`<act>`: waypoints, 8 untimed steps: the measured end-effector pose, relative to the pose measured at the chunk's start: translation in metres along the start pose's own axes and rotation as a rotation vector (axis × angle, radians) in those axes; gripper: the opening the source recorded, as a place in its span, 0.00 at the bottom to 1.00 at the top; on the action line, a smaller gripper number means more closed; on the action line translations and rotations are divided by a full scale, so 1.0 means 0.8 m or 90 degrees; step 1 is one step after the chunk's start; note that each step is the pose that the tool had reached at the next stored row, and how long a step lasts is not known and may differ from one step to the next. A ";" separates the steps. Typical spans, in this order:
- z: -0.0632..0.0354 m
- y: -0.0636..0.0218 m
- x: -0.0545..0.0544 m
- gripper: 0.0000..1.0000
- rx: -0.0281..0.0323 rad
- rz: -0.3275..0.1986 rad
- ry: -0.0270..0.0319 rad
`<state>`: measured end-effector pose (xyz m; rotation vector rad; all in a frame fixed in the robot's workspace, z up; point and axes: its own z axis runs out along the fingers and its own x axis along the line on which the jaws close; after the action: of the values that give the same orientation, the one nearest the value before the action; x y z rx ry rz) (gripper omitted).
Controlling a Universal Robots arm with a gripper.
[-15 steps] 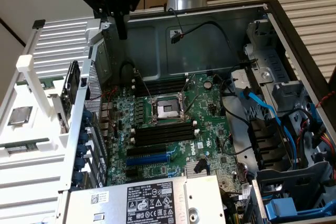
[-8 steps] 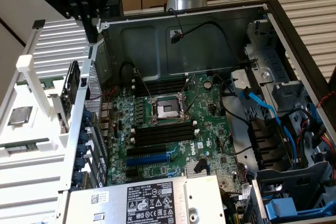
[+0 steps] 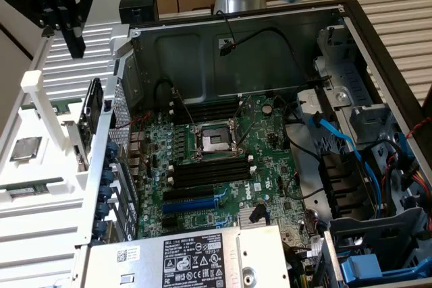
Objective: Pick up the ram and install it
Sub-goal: 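Reach for the ram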
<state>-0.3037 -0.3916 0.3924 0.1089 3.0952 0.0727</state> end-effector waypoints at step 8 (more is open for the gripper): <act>-0.003 0.002 0.068 0.10 0.0000 0.000 -0.0002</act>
<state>-0.3579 -0.3862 0.3924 0.1088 3.0949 0.0725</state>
